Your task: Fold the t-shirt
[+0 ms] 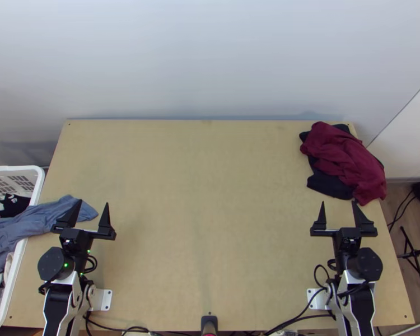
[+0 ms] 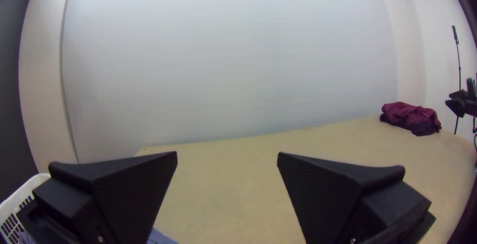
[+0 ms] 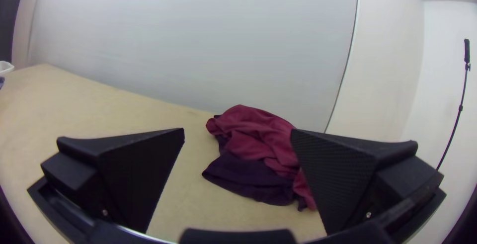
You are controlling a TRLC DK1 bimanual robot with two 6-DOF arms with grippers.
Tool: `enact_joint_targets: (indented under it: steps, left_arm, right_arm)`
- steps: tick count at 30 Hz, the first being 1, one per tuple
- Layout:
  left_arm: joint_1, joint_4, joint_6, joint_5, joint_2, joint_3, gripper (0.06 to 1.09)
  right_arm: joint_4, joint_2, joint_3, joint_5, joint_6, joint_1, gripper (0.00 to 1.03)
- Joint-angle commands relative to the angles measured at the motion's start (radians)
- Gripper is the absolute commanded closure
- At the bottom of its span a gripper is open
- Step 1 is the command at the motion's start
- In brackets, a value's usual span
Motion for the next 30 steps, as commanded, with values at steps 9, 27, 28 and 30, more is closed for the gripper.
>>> enact_joint_targets:
  steps: [9,27,28,30]
  left_arm:
    - [0.0,0.0,0.001,0.0,-0.001,0.0,0.1]
    - [0.0,0.0,0.001,0.0,-0.001,0.001,0.1]
    - [0.0,0.0,0.001,0.0,0.001,0.0,0.1]
    - [0.0,0.0,0.001,0.0,0.001,0.0,0.1]
  right_arm:
    - [0.001,0.0,0.0,0.0,0.0,0.0,0.03]
    - [0.001,0.0,0.0,0.0,0.103,0.006,0.03]
    - [0.001,0.0,0.0,0.0,0.147,0.006,0.03]
    - [-0.001,0.0,0.0,0.0,0.157,0.006,0.03]
